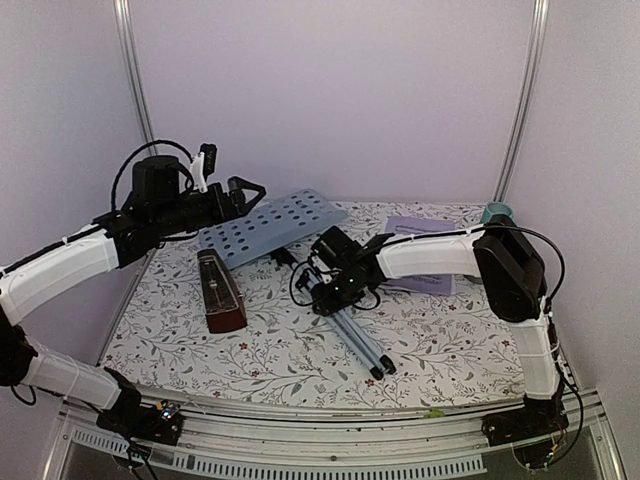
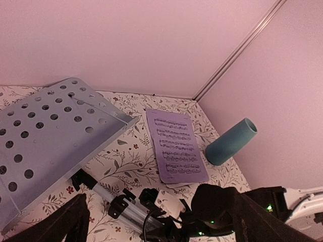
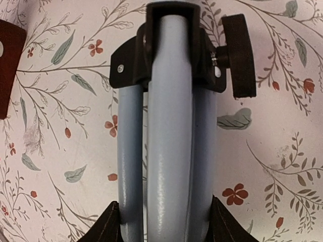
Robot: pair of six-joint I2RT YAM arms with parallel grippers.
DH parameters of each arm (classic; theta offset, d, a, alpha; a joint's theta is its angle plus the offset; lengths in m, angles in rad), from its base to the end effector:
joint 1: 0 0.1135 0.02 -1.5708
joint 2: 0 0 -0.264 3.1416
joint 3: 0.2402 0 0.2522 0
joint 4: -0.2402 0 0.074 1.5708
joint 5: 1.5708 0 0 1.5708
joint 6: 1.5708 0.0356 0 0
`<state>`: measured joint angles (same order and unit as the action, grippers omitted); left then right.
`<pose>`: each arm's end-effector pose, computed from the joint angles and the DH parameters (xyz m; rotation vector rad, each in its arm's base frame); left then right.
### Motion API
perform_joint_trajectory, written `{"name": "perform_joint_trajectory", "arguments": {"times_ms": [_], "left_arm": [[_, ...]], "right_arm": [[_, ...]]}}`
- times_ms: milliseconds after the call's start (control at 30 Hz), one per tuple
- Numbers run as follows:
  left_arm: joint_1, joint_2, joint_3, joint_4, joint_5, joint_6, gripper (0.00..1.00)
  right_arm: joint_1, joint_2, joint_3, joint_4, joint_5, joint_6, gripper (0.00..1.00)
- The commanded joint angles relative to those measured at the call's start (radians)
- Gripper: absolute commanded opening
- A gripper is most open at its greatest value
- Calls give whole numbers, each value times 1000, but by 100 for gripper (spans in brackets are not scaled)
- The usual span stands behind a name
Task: Set up the instrument practice props
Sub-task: Pick up the music stand from the center of the board.
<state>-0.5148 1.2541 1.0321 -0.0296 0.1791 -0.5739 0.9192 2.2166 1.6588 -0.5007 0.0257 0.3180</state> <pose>0.2541 -0.1510 0.3418 0.0767 1.9187 -0.9164 0.2871 0.3749 0.1501 -0.7862 2.5667 0.3796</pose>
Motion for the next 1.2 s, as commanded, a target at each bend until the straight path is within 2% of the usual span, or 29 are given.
{"name": "perform_joint_trajectory", "arguments": {"times_ms": [0, 400, 733, 967, 1167], "left_arm": [[-17, 19, 16, 85, 58, 18, 99], [-57, -29, -57, 240, 113, 45, 99], [-91, -88, -189, 421, 119, -22, 98], [-137, -135, -280, 587, 113, -40, 92], [-152, -164, -321, 659, 84, -52, 87]], "right_arm": [[-52, -187, -13, 276, -13, 39, 0], [-94, -333, -63, 451, -125, 44, 0], [-121, -482, -155, 602, -177, 74, 0], [-140, -569, -177, 685, -262, 108, 0], [-143, -633, -181, 741, -340, 121, 0]]}}
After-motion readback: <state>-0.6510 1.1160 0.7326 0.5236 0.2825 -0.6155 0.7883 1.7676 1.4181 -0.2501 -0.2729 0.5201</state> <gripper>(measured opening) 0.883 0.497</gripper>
